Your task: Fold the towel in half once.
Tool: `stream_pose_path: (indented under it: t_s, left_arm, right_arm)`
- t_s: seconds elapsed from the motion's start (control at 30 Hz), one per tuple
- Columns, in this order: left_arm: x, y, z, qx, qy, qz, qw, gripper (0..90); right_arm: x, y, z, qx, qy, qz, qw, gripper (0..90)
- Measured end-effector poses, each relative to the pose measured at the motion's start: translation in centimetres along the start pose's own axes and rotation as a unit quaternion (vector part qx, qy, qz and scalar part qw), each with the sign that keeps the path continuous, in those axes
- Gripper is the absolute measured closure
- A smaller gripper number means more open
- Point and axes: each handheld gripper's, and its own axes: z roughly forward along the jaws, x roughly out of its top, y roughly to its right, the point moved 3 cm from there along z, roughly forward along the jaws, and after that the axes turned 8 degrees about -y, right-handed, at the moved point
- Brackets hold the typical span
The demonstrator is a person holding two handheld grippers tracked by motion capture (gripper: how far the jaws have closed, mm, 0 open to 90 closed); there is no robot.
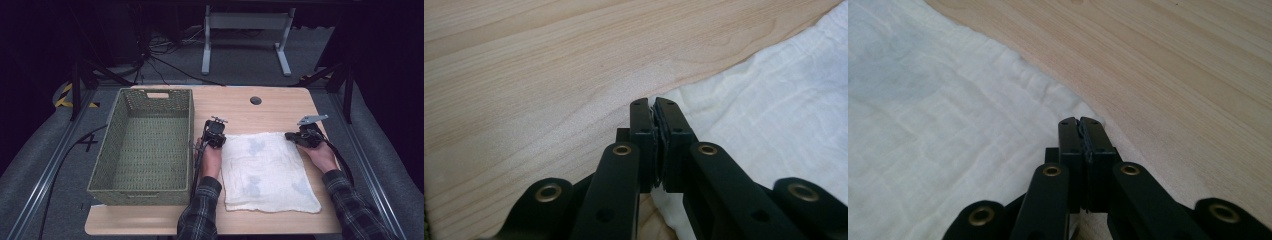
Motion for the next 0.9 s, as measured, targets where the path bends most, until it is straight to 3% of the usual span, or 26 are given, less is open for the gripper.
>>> stream_pose_path:
  t_s: [0.13,0.23,0.47,0.67,0.9]
  left_arm:
    - [0.2,0.2,-0.9,-0.007,0.018,-0.002,0.9998,88.1]
    - [0.5,0.8,-2.2,-0.004,0.031,0.011,0.9994,88.1]
    - [0.2,2.1,-4.4,0.005,0.037,0.029,0.9989,88.4]
    - [-0.9,3.5,-6.8,0.004,0.043,0.047,0.9980,88.4]
    - [-2.5,4.6,-7.8,-0.005,0.046,0.061,0.9971,88.5]
  right_arm:
    - [-0.1,0.0,-0.7,-0.002,0.007,-0.001,1.0000,89.2]
    - [0.0,0.1,-2.2,0.000,0.022,-0.001,0.9998,89.2]
    - [-0.8,-0.5,-4.4,-0.002,0.035,-0.002,0.9994,89.2]
    - [-1.7,-1.8,-6.7,0.010,0.050,-0.007,0.9987,89.2]
    - [-2.7,-3.0,-8.3,0.028,0.056,-0.011,0.9980,89.1]
